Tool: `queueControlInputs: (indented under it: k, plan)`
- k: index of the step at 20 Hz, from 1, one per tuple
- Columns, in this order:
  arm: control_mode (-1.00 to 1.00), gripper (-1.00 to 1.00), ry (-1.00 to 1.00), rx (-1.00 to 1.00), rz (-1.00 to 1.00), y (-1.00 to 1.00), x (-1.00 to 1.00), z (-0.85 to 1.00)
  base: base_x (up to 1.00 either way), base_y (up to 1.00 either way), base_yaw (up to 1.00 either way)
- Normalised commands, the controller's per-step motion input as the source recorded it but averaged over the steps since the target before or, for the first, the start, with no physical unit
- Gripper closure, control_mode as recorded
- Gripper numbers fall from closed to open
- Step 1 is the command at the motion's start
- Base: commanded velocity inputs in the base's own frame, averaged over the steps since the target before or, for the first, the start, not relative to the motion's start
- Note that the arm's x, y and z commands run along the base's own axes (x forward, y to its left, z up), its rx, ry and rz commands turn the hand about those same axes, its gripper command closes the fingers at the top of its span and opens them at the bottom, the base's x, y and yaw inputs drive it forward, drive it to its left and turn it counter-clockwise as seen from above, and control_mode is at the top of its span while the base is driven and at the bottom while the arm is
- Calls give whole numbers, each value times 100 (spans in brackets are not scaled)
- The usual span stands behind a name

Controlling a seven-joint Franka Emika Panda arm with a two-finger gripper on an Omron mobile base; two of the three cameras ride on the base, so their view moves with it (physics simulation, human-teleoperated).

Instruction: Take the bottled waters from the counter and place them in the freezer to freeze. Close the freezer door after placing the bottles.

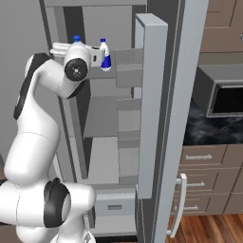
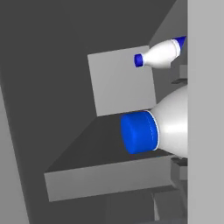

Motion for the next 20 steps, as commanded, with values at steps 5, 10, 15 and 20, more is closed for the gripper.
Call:
queueControlInputs:
  k: [5, 10, 15, 20]
  plan:
    - [-100, 100, 0, 0, 0, 0, 24, 0, 0, 0, 0]
    - [-100, 100, 0, -1, 0, 0, 7, -5, 0, 0, 0]
    - [-100, 100, 0, -3, 0, 0, 7, -10, 0, 0, 0]
    - [-100, 100, 0, -3, 0, 0, 15, -4, 0, 0, 0]
